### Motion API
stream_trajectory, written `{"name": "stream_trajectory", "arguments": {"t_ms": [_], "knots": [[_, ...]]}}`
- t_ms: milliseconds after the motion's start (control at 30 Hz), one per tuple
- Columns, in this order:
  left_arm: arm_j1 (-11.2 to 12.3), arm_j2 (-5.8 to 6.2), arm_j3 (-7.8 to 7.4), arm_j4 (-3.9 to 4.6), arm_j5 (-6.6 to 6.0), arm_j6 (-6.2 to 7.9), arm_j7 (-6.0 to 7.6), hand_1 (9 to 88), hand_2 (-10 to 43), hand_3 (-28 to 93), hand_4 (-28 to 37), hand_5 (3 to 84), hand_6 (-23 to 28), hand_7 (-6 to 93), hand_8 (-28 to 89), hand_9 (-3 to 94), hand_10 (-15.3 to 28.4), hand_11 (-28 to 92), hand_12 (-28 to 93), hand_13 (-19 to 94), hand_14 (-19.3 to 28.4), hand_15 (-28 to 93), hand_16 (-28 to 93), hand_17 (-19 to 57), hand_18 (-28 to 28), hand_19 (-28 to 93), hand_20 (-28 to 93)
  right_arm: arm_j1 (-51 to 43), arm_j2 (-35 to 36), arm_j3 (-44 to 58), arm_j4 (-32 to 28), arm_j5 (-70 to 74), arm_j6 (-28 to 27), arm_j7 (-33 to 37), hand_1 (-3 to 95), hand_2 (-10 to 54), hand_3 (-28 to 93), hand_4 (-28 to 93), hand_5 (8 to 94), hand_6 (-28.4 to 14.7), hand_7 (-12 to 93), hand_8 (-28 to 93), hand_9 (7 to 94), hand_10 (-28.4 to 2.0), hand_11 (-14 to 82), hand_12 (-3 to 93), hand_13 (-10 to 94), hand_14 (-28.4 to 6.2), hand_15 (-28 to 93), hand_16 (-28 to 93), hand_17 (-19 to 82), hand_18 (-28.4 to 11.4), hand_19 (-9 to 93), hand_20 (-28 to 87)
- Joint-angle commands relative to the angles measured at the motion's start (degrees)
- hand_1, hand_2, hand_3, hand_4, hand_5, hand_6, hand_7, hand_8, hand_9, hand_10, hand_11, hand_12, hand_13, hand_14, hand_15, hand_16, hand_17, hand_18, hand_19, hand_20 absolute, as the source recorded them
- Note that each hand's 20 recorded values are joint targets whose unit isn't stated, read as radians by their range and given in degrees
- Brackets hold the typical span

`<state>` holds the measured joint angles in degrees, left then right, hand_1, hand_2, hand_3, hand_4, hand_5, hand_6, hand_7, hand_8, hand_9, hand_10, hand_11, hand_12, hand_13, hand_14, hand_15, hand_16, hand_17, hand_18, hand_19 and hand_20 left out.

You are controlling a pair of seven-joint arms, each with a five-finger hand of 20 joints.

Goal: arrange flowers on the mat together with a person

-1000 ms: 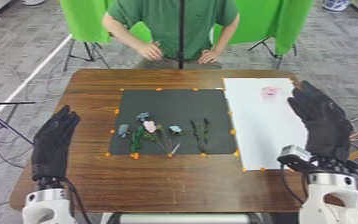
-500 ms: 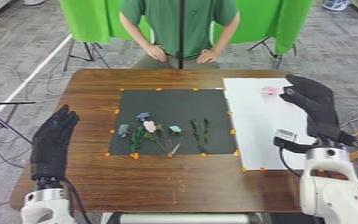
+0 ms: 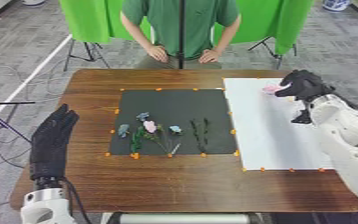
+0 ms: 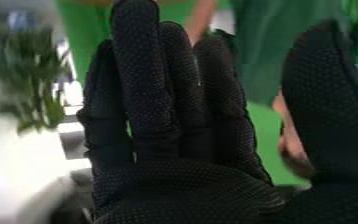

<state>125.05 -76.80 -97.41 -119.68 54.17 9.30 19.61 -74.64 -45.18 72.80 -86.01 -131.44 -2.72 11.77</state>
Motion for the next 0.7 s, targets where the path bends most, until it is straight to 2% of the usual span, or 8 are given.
{"name": "stream_trajectory", "arguments": {"t_ms": [33,67,500,700], "knots": [[0.9,-0.92,0.38,-0.42,-0.07,0.6,-0.13,31.3,-6.5,65,-17.5,43.2,3.1,15.7,-7,40.9,12.4,14,13,33,13.6,9,0,9.1,7.9,2,16,8.3,-1.5,-0.1,4.6,-9.4,-4.8,3.1,36.1,-9.5,71,-26,57.2,-1.6,18,-10,64.0,-15.9,27.1,23.1,71,-10.7,43,24,33,-18.8,67,44],[0.5,-0.92,0.47,-0.23,0.06,0.39,-0.22,31.2,-6.5,65,-17.4,43.3,3.1,15.7,-7,41.0,12.4,14,13,33,13.6,9,0,9.1,7.9,2,16,8.2,-1.6,0.1,4.8,-9.4,-5.2,4.0,35.8,-9.5,72,-26,57.1,-1.6,18,-10,64.2,-15.9,26.9,22.8,71,-10.7,43,24,33,-18.9,68,44],[0.5,-1.1,0.26,-0.31,-0.03,0.3,-0.61,31.2,-6.6,65,-17.5,43.2,3.0,15.7,-7,40.9,12.4,14,13,33,13.7,9,0,9.0,7.9,2,16,9.8,-5.4,-0.2,10.2,-10.4,-17.6,5.5,34.5,-9.5,69,-24,59.2,-0.7,16,-10,72.2,-15.1,18.7,18.0,81,-9.0,40,25,39,-20.0,72,44],[0.7,-1.4,0.15,-0.35,-0.06,0.28,-0.44,31.2,-6.5,65,-17.5,43.2,3.1,15.7,-7,41.0,12.4,14,13,33,13.7,9,0,9.0,7.9,2,16,9.8,-6.8,-0.4,12.2,-11.3,-18.5,5.0,34.3,-9.5,69,-25,59.0,-0.5,15,-10,73.5,-14.9,16.0,16.7,83,-8.0,38,26,40,-20.2,73,44]]}}
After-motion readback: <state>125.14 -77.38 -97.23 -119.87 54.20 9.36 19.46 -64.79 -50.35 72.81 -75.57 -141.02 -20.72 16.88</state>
